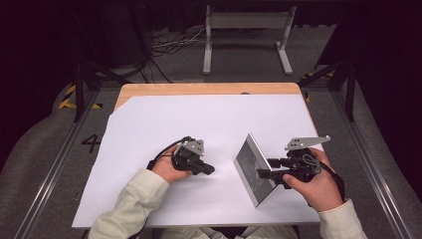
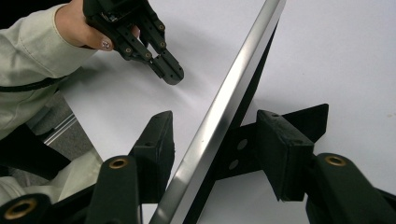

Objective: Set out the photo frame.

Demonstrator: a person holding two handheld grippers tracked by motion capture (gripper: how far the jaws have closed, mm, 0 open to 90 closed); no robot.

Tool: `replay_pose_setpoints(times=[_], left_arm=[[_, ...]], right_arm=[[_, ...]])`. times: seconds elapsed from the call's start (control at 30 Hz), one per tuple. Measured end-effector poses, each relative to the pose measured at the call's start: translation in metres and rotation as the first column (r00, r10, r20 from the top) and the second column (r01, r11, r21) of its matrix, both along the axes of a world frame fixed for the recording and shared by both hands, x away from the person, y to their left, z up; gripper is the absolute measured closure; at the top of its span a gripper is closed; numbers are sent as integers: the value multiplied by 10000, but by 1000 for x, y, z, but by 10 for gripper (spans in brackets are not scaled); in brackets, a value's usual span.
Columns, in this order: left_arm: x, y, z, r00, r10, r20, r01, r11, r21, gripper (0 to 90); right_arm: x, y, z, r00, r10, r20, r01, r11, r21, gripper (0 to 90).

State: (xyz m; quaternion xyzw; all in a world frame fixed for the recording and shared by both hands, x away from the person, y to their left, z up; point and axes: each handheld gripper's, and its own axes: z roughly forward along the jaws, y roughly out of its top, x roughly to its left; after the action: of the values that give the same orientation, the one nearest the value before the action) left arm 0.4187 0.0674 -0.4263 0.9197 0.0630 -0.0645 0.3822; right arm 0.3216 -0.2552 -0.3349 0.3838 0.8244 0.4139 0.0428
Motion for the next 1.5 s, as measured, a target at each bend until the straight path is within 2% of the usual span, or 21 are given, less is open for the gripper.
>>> replay_pose_setpoints(times=[0.27,0.43,0.57,0.93,1.13,1.5], left_arm=[[0,-1,-1,10000,22,-30,-22,10000,-18,860],[0,-2,-2,10000,-4,-32,4,10000,-5,859],[0,-3,-2,10000,-40,-52,40,10000,18,859],[1,-1,-2,10000,-19,-44,19,10000,-20,858],[1,0,-2,9999,24,-139,-25,10000,-93,858],[2,2,-2,9998,67,-171,-68,9999,-77,852]], right_arm=[[0,3,-1,10000,21,-16,-21,9999,-133,515],[-2,5,1,9999,109,3,-109,9996,-245,597],[-4,6,4,9998,55,177,-47,9989,-466,616],[-6,4,8,9987,-428,292,447,9966,-690,708],[-6,1,10,9971,-641,414,674,9942,-839,821],[-3,0,13,9982,-462,388,493,9953,-839,840]])
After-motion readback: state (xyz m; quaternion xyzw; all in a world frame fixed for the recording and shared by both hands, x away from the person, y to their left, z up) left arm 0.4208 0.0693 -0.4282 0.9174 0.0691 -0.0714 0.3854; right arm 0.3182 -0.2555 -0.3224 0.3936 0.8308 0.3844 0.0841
